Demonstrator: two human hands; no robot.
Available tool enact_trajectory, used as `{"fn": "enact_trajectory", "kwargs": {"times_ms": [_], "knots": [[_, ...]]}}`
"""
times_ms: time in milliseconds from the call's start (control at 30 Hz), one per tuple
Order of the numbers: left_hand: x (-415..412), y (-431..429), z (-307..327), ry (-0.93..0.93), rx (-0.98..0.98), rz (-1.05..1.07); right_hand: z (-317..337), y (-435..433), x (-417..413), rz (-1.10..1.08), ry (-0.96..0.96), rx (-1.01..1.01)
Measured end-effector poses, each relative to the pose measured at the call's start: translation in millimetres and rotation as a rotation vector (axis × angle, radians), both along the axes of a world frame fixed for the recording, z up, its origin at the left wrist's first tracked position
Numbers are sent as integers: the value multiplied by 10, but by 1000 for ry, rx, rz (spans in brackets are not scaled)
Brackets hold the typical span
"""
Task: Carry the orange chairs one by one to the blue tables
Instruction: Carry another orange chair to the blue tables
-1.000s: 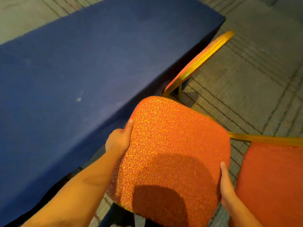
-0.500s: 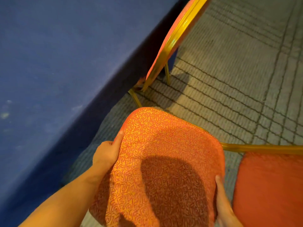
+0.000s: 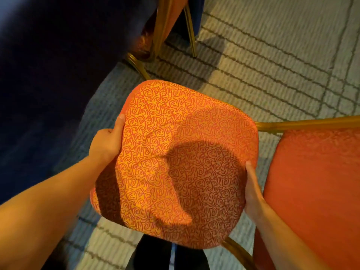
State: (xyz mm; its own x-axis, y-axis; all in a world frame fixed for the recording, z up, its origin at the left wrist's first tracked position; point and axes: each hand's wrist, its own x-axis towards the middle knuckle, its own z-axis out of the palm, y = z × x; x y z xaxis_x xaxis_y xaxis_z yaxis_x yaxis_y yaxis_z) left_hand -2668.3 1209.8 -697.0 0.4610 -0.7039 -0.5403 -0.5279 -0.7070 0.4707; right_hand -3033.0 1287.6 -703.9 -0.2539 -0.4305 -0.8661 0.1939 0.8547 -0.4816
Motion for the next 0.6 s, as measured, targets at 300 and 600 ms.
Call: {"fn": "enact_trajectory", "kwargs": {"times_ms": [300, 600], "knots": [[-47, -80, -418, -26, 64, -3, -421, 58, 12, -66, 89, 49], [-165, -200, -456, -36, 85, -52, -465, -41, -28, -87, 12, 103]]}}
